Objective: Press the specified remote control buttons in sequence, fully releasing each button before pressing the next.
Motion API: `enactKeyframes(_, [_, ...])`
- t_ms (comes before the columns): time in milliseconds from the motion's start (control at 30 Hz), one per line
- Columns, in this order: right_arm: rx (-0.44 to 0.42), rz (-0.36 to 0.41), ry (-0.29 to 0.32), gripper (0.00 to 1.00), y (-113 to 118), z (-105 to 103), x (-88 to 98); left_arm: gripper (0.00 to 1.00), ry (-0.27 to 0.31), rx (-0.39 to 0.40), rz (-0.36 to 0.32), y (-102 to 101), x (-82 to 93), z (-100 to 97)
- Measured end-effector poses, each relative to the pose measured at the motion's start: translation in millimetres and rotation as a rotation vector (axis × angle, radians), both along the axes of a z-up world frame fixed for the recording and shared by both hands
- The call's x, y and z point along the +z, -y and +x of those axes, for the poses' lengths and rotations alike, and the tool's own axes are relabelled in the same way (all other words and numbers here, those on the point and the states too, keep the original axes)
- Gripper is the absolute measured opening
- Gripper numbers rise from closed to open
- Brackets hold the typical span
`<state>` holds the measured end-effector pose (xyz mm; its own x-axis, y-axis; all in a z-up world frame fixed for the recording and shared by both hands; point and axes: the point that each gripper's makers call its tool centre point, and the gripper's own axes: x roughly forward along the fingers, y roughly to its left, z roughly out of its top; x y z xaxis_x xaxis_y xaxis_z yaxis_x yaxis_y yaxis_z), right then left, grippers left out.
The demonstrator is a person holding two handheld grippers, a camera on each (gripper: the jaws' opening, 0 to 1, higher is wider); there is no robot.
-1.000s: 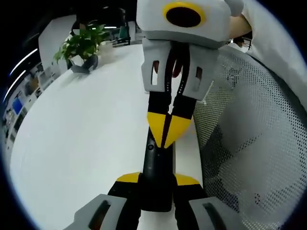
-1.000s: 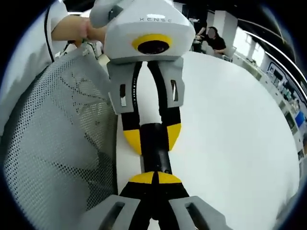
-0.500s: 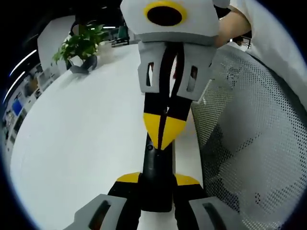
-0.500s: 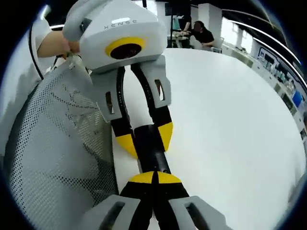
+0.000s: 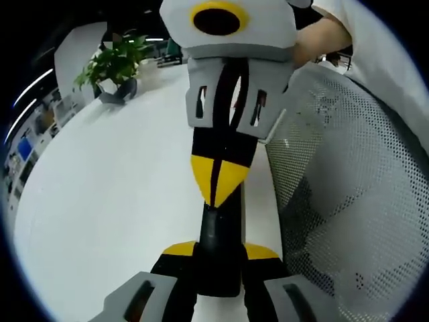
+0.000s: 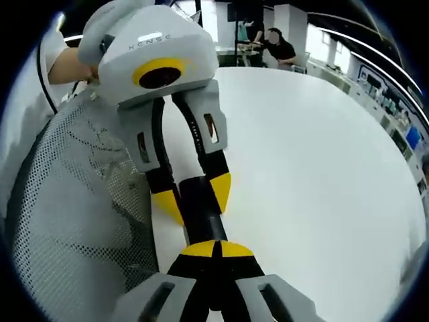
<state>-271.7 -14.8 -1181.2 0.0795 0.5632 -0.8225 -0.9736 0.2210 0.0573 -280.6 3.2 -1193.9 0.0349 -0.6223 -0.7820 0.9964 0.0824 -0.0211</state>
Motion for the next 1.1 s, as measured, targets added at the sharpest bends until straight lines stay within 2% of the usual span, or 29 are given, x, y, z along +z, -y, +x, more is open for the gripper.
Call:
enactKeyframes(200, [0.027, -0.027, 0.016, 0.0, 0, -1, -2.2, 0.24, 0.002, -0.004, 0.007, 2, -0.9, 0.9])
enactKeyframes(367, [-0.001, -0.049, 0.044, 0.0, 0, 6, -6.2, 0.24, 0.003, -0.003, 0.005, 3, -1.2, 1.2])
enactKeyframes(500, [-0.019, -0.03, -0.008, 0.0, -1, 7, -4.8, 0.24, 0.002, -0.004, 0.008, 3, -0.8, 1.2])
enactKeyframes(567, [-0.028, -0.02, -0.011, 0.0, -1, 6, -4.6, 0.24, 0.002, -0.004, 0.008, 3, -0.5, 1.0])
enactKeyframes(700, [0.02, -0.033, 0.042, 0.0, -2, 4, -3.0, 0.24, 0.001, -0.001, 0.007, 3, -0.4, 0.7])
enactKeyframes(800, [0.019, -0.001, 0.01, 0.0, -6, -4, 0.9, 0.24, 0.0, 0.003, 0.007, 3, -0.4, 0.7])
enactKeyframes(1100, [0.061, -0.018, 0.033, 0.0, -6, -10, 0.9, 0.24, -0.001, 0.014, -0.005, 2, 0.1, 0.3])
